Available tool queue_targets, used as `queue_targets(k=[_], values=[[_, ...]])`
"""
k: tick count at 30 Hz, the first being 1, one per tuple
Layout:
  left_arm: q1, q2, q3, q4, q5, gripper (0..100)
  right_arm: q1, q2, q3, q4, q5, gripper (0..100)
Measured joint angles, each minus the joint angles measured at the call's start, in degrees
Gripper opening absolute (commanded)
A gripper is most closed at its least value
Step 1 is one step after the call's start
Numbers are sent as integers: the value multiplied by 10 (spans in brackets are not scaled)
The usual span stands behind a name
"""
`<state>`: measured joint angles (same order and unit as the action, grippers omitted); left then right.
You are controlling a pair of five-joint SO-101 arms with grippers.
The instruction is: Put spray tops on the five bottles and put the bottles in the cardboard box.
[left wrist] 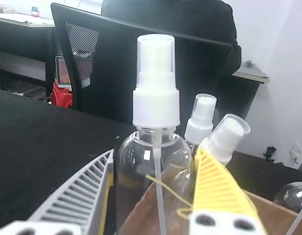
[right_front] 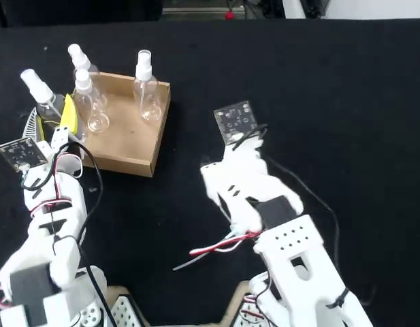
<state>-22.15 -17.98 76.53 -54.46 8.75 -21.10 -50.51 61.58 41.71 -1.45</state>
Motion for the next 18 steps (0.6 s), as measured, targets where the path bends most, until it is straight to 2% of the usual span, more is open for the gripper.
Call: queue_targets(k=[5, 14, 18], values=[[0, 62, -3, -65, -1, 170, 38, 0, 0, 0, 0, 178], [2, 156, -42, -91, -55, 170, 43, 0, 0, 0, 0, 178], [3, 170, -42, -138, -54, 170, 43, 0, 0, 0, 0, 178]])
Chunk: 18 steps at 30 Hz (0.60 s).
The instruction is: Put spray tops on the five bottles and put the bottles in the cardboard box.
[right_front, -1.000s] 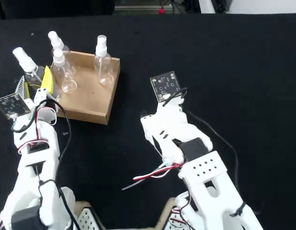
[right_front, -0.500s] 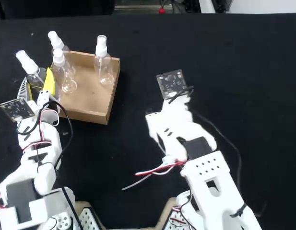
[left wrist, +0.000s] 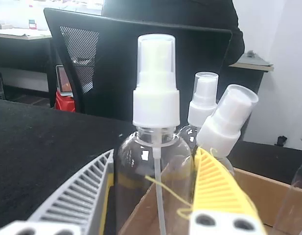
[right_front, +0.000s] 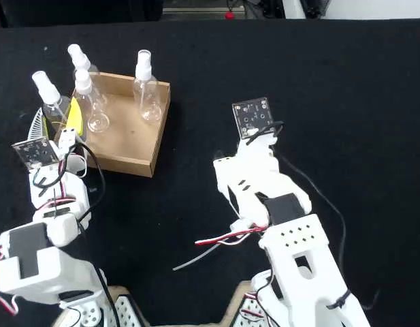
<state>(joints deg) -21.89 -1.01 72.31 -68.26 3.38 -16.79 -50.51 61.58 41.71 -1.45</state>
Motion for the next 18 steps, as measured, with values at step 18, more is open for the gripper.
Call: queue_targets(k=[18], values=[[0, 60, 3, -21, -3, 174, 3, 0, 0, 0, 0, 178]])
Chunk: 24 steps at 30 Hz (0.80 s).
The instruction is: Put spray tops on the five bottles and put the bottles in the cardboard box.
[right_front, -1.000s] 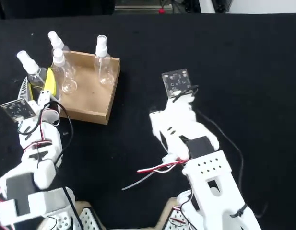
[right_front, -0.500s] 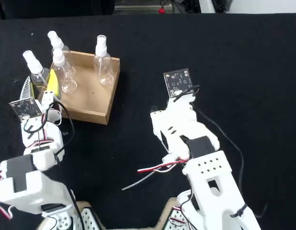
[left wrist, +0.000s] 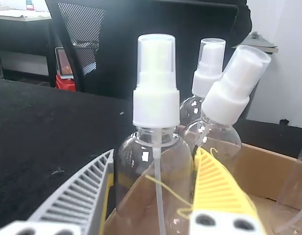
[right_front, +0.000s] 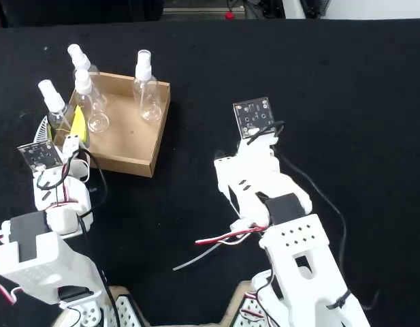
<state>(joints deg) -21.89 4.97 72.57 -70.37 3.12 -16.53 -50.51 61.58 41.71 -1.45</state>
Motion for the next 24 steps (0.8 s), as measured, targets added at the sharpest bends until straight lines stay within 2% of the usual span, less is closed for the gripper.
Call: queue_targets(k=[20, 24], values=[[0, 0, 5, 0, 3, 180, 0, 0, 0, 0, 0, 178], [0, 0, 5, 0, 3, 277, 0, 0, 0, 0, 0, 178]])
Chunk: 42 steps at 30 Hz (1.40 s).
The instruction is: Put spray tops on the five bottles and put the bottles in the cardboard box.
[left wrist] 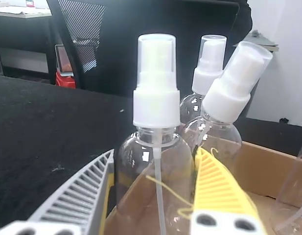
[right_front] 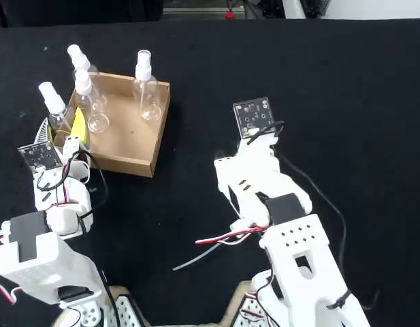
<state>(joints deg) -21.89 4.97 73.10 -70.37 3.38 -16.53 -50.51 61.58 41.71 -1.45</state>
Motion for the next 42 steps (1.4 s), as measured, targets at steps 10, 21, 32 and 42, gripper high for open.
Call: queue_targets(k=[10, 21, 32, 42], values=[[0, 1, 13, 0, -2, 314, 0, 0, 0, 0, 0, 178], [0, 1, 13, 0, -3, 318, 0, 0, 0, 0, 0, 178], [0, 1, 63, -95, -3, 315, 0, 0, 0, 0, 0, 178], [-16, 1, 100, -111, -3, 315, 0, 0, 0, 0, 0, 178]])
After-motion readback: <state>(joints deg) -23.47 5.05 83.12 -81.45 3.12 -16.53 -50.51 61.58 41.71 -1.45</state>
